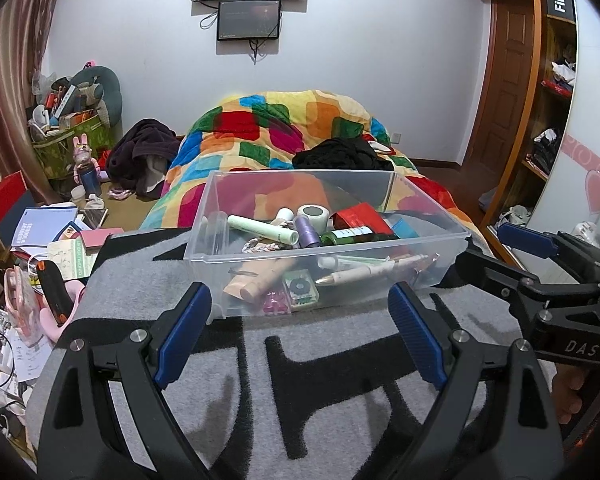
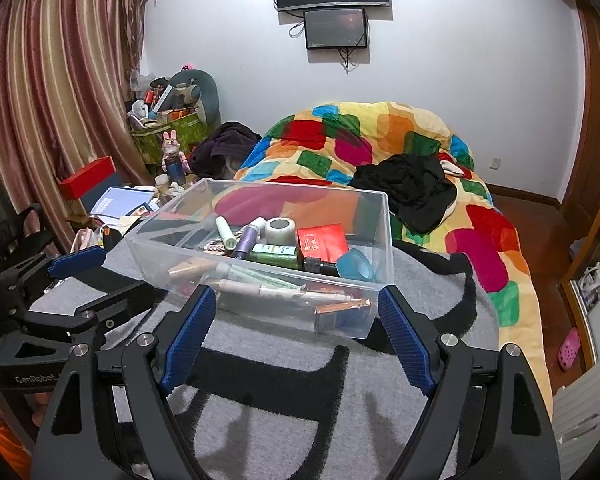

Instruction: Organize objects

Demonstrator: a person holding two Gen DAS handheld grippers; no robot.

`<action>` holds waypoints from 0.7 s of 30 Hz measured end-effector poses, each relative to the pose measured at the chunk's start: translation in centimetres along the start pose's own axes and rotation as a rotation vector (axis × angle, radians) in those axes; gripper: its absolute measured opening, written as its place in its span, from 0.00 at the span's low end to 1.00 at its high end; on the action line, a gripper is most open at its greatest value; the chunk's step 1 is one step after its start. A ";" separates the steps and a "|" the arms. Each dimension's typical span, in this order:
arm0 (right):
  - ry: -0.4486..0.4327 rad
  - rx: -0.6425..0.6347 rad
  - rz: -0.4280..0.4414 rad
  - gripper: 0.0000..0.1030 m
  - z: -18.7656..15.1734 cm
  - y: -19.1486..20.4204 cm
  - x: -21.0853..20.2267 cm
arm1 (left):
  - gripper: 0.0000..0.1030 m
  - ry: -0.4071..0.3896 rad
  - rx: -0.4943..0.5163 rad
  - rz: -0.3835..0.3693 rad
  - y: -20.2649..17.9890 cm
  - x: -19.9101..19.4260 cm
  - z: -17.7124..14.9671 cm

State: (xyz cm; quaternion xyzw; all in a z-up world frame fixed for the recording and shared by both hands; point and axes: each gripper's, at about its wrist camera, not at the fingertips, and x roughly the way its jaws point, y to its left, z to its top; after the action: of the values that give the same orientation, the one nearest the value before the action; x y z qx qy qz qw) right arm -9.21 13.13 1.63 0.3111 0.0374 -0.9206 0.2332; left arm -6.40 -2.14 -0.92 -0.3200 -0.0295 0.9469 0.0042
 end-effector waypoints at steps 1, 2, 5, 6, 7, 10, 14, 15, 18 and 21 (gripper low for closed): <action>0.001 0.001 0.000 0.79 0.0 0.0 0.0 | 0.88 0.001 0.000 0.000 0.1 0.0 0.0; 0.003 0.002 0.000 0.79 0.0 0.0 0.0 | 0.88 0.001 0.000 -0.002 0.0 0.0 0.0; 0.003 0.003 0.000 0.79 -0.1 0.0 0.0 | 0.88 0.000 0.002 -0.002 -0.1 -0.1 0.1; 0.003 0.002 0.000 0.79 -0.1 0.0 0.0 | 0.88 0.000 0.004 -0.002 -0.1 -0.2 0.1; 0.003 0.002 -0.001 0.79 -0.1 0.0 0.0 | 0.88 0.000 0.003 -0.002 -0.1 -0.1 0.1; 0.004 0.002 0.001 0.79 -0.1 0.0 0.0 | 0.88 0.000 0.002 -0.002 -0.1 -0.1 0.1; 0.004 0.003 0.000 0.79 -0.1 0.0 0.0 | 0.88 0.001 0.002 -0.002 -0.1 -0.1 0.0; 0.005 0.004 0.000 0.79 -0.1 0.0 0.0 | 0.88 0.002 0.003 -0.001 -0.2 -0.1 0.0; 0.004 0.006 0.001 0.79 -0.1 0.0 -0.1 | 0.88 0.006 0.001 -0.001 -0.3 0.0 0.0; 0.003 0.006 0.001 0.79 -0.2 0.0 -0.1 | 0.89 0.010 -0.002 -0.002 -0.3 0.1 0.0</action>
State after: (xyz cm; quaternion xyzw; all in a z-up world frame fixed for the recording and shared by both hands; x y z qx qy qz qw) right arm -9.07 13.24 1.54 0.3133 0.0352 -0.9200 0.2326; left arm -6.51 -1.80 -0.95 -0.3246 -0.0306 0.9454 0.0051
